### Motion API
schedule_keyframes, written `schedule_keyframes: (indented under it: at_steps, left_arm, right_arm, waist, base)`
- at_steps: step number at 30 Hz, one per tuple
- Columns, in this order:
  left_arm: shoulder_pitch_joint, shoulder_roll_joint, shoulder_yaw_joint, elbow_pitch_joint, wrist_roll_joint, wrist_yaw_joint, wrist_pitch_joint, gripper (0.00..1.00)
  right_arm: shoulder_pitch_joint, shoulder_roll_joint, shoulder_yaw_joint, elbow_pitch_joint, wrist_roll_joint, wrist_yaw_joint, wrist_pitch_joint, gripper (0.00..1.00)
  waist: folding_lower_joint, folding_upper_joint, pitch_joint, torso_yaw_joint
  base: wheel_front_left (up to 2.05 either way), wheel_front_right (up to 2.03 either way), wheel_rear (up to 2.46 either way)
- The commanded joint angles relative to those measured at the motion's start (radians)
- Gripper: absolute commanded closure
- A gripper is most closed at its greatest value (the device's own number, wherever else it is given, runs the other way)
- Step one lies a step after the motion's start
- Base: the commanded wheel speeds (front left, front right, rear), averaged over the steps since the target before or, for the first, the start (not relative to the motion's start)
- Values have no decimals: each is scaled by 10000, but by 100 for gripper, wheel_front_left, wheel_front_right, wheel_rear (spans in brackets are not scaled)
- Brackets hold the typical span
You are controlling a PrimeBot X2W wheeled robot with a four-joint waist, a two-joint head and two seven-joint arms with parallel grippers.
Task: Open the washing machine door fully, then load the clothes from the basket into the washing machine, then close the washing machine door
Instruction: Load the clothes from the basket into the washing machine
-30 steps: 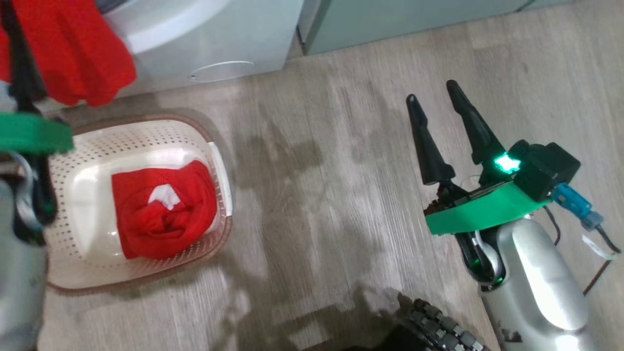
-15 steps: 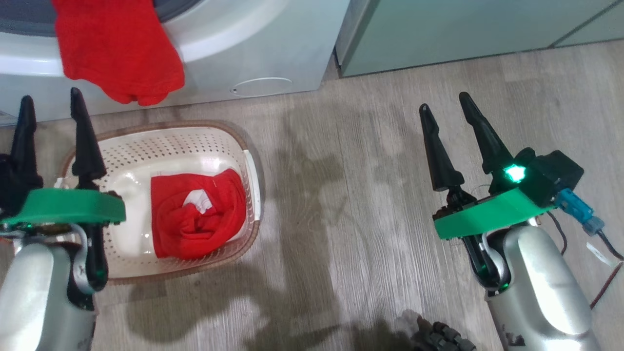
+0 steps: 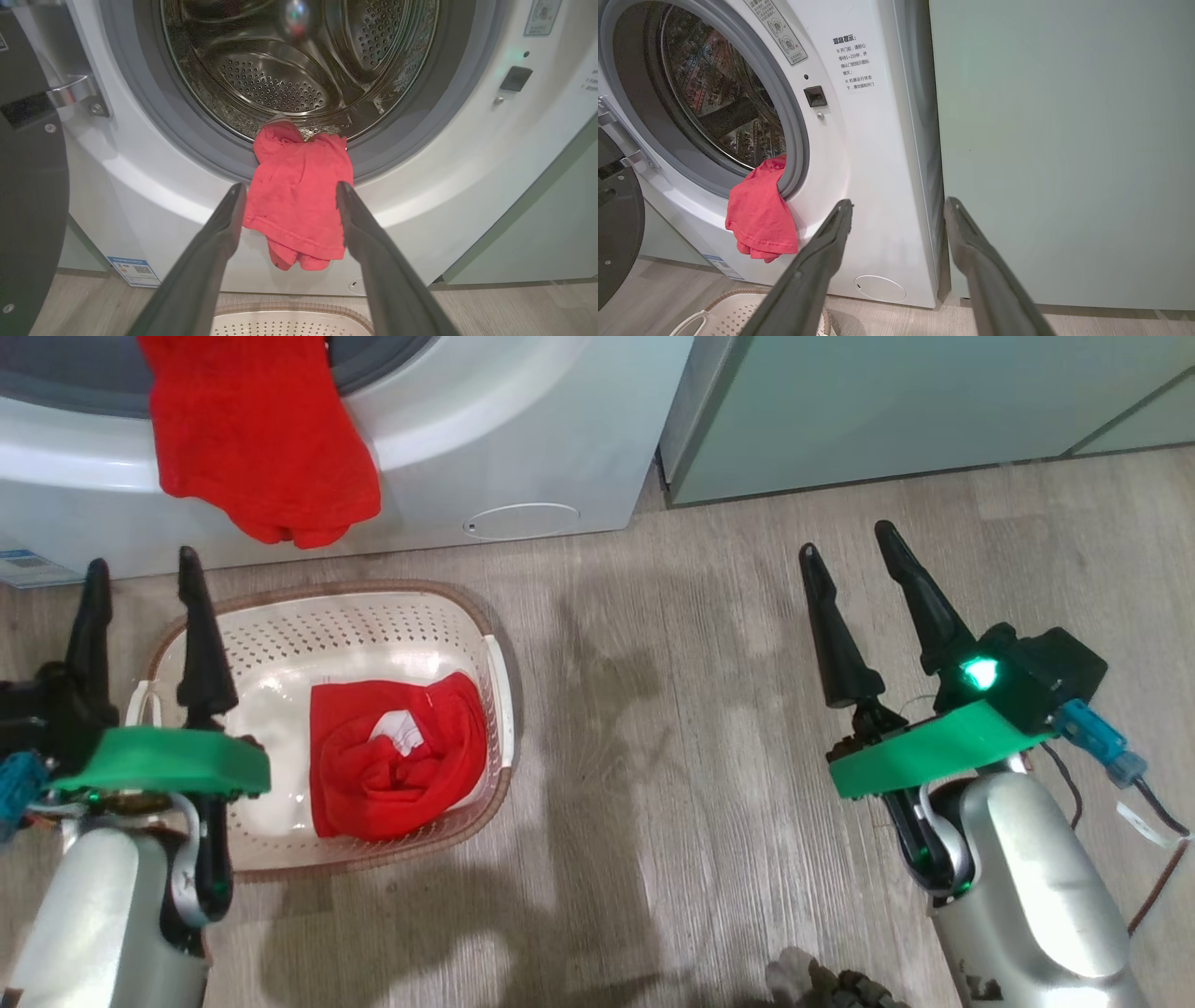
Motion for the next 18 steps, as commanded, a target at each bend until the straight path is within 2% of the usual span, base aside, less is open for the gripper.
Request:
schedule_keyframes:
  at_steps: [1,14,18]
  left_arm:
    - [34,156,339,-224,83,-6,-121,0]
    - [-35,231,165,-225,162,129,128,0]
    - [-487,340,14,-55,145,13,505,0]
  right_arm:
    - [183,22,207,-250,-47,0,-91,0]
    - [91,22,194,-340,-54,0,-91,0]
    - [-35,22,182,-473,-16,0,-91,0]
  waist:
    - [1,-1,-12,4]
    - [1,-1,222,59]
    - [1,-1,599,46]
  base:
    - [0,0,0]
    - [0,0,0]
    - [0,0,0]
